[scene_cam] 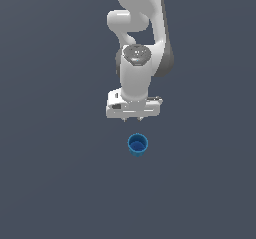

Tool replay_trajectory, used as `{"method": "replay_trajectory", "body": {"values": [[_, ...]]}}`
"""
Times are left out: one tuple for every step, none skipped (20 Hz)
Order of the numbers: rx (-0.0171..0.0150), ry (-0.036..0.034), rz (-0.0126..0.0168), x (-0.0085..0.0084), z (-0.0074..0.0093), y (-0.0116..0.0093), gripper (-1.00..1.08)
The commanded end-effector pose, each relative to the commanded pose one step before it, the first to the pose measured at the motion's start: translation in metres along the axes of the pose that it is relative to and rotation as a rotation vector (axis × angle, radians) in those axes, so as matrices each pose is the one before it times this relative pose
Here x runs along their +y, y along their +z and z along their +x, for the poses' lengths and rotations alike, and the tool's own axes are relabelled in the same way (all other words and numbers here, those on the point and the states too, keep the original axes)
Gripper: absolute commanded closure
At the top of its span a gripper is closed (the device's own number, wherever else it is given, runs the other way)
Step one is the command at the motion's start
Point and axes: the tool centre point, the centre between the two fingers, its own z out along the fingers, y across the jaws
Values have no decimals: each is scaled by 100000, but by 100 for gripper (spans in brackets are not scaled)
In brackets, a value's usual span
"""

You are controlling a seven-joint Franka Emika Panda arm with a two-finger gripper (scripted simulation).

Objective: Pick up the object and move it to a goal position.

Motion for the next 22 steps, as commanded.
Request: {"method": "replay_trajectory", "body": {"values": [[-364, 487, 107, 43, 101, 72, -20], [-282, 377, 86, 26, 82, 56, -20], [-335, 459, 103, 33, 99, 68, -20], [-383, 544, 120, 38, 117, 79, -20], [-438, 617, 136, 41, 133, 89, -20], [-502, 698, 155, 46, 150, 102, -20], [-561, 780, 173, 50, 167, 115, -20], [-622, 861, 191, 52, 184, 126, -20], [-686, 944, 210, 56, 201, 140, -20], [-751, 1028, 228, 59, 217, 153, -20], [-815, 1109, 246, 60, 233, 166, -20], [-879, 1189, 264, 61, 248, 178, -20], [-945, 1268, 281, 61, 263, 192, -20], [-1010, 1345, 298, 61, 277, 205, -20], [-1078, 1422, 314, 60, 290, 218, -20], [-1143, 1494, 329, 57, 302, 231, -20], [-1211, 1566, 344, 55, 313, 245, -20], [-1253, 1603, 350, 51, 317, 253, -20], [-1249, 1580, 343, 45, 308, 252, -20], [-1198, 1499, 324, 38, 289, 242, -20], [-1137, 1407, 302, 32, 268, 229, -20], [-1074, 1315, 280, 25, 247, 216, -20]]}}
